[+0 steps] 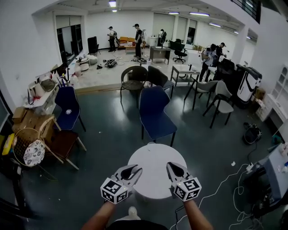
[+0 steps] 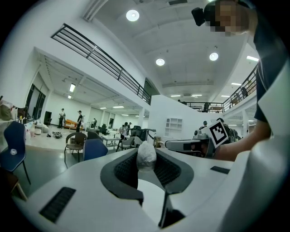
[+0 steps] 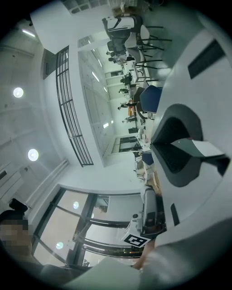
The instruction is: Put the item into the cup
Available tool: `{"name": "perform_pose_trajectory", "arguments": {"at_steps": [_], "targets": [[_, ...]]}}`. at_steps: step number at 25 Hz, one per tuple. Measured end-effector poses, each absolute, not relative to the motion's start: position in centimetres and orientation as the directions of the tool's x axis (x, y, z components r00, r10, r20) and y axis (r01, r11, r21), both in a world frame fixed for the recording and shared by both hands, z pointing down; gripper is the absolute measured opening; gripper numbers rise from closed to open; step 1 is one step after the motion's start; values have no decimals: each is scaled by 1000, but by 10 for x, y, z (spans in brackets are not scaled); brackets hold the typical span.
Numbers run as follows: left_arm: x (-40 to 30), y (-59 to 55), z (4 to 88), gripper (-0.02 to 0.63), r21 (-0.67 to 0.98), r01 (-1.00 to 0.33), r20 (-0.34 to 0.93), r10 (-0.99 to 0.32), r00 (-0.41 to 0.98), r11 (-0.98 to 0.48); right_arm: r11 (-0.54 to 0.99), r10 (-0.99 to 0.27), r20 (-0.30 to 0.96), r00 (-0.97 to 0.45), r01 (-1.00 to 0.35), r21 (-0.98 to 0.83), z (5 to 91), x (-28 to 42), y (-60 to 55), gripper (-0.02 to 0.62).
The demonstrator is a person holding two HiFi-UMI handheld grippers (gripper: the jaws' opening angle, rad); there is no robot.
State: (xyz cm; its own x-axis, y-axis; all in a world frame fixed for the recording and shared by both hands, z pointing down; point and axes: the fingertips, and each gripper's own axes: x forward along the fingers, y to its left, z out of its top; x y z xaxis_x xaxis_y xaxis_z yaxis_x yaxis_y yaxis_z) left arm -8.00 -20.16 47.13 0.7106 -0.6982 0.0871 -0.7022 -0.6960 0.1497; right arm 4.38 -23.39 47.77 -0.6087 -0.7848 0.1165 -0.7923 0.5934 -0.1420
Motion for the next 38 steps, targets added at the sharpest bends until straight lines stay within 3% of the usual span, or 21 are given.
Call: {"name": "perform_pose_trajectory", "arguments": {"at_steps": [25,38], "targets": [[-172,-293,494,89,214,-675,86,-675,733,-706,526,-819,185,-543,-840,-134,496,-30,-313,17],[-164,-304,517,89,241,-654,115,-647,753,-717,494,-834,203,-513,-859,-138,510,-21,-324,17]]}}
